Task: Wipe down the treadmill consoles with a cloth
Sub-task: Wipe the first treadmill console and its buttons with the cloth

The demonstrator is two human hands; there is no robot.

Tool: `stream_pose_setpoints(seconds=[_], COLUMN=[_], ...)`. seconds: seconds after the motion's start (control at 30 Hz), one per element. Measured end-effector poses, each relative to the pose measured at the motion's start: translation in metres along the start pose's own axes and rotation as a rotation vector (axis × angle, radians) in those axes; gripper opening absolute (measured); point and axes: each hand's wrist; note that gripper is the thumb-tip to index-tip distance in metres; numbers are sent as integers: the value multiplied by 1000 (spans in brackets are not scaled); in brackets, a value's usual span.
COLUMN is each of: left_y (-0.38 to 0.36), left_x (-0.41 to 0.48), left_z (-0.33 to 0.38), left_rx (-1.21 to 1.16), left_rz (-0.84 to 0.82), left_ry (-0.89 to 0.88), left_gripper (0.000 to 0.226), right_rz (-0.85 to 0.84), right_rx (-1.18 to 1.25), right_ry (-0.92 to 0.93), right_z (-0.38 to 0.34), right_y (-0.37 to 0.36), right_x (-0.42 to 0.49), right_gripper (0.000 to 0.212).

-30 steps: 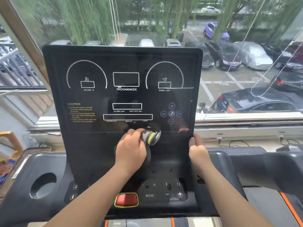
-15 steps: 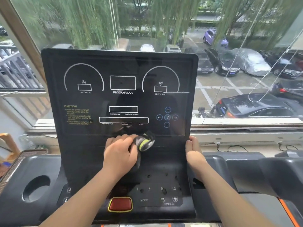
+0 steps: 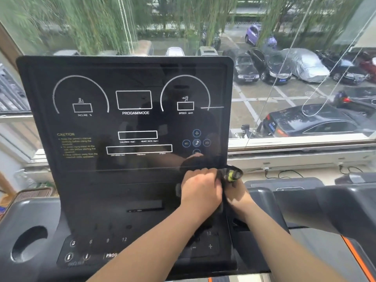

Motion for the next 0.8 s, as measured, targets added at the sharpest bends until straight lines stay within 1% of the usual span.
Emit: stream_pose_setpoints(seconds=[0.07, 0.17, 0.23, 0.3, 0.37, 0.47, 0.53, 0.57, 0.6, 0.67, 0.73, 0.8], left_y=[-9, -8, 7, 36, 68, 103, 114, 114, 106, 81, 57, 46], left_x=[-4, -4, 2, 11, 19, 25, 24, 20, 14, -2, -16, -20], left_z=[4, -1, -1, 2, -2, -26, -48, -57, -65, -73, -77, -78], left_rx=[10, 44, -3, -152, -251, -220, -151, -90, -14, 97, 99, 78], left_rz=[-48, -139, -144, -60, 100, 305, 374, 380, 355, 219, 96, 67], left_ry=[-20, -14, 11, 20, -1, 26, 45, 33, 7, -16, 41, 93], left_gripper=[26, 12, 15, 25, 31, 27, 27, 25, 22, 23, 32, 35], right_rz=[-48, -31, -20, 7, 22, 52, 58, 57, 57, 51, 40, 36], right_rx=[0, -59, -64, -36, -25, -54, -77, -74, -69, -65, -64, -70], right_ry=[-19, 23, 13, 41, 99, 66, 49, 45, 41, 27, 19, 20], right_z=[-3, -1, -1, -2, -3, -7, -9, -9, -9, -7, -5, -7], right_y=[7, 12, 10, 6, 4, 1, 0, 0, 0, -1, 0, 1], right_x=[-3, -3, -4, -6, -9, -11, -12, -11, -11, -9, -7, -7], right_gripper=[30, 26, 22, 16, 20, 35, 40, 40, 41, 42, 42, 42])
Point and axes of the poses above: each hand's wrist, its own x-axis towards the middle knuckle, its own y-axis out of the back of the hand, z = x × y, and after that the axes turned 3 degrees about -x, right-handed
